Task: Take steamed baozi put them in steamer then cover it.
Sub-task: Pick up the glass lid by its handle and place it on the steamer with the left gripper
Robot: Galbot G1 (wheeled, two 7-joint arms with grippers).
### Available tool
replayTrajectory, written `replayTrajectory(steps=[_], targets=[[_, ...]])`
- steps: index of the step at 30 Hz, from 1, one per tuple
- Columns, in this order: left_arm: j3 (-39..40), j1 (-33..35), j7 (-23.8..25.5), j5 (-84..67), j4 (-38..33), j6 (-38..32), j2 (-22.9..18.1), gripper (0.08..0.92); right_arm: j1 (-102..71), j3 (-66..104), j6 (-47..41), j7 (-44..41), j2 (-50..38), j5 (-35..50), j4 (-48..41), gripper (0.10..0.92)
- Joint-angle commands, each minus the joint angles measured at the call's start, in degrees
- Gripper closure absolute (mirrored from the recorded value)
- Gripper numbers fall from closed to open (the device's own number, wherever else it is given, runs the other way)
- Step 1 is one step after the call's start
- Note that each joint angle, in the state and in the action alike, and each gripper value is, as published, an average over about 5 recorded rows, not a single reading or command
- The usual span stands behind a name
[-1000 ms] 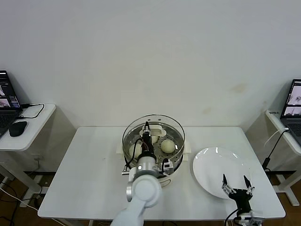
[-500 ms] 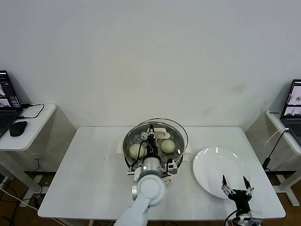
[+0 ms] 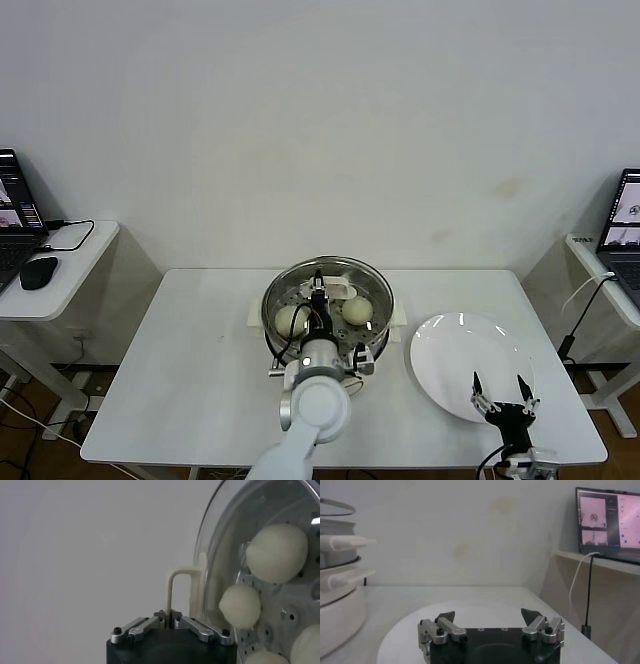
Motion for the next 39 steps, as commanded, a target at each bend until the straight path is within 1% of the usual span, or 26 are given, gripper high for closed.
replayTrajectory(steps=[1,12,30,33,39], targets=[[0.02,0.30,0.48,1.65,0.35,-0.12,-0.08,0.865,0.09,0.10,0.14,-0.01,0.01,-0.03,-0.21,0.203],[-0.13,0.63,0.89,1.81,0.72,-0.30,-0.03,0.865,0.09,0.25,0.22,-0.02,-0.01,-0.04,-0.20,0.203],[-0.16,0.96,-0.60,-0.71,0.64,-1.28,0.11,0.860,-0.01,0.57,0.67,-0.06,0.02,-0.24,-0.27,0.203],[-0.14,1.29,-0.40,-1.08,-0.35,-1.47,0.19,0.813,0.00,0.66,0.72,-0.08,-0.02,-0.33,-0.28,0.203],[0.01,1.98,-0.09,-1.97,-2.96,-1.44,0.38,0.644,0.09,0.97,0.75,-0.16,-0.13,-0.33,-0.20,0.203]])
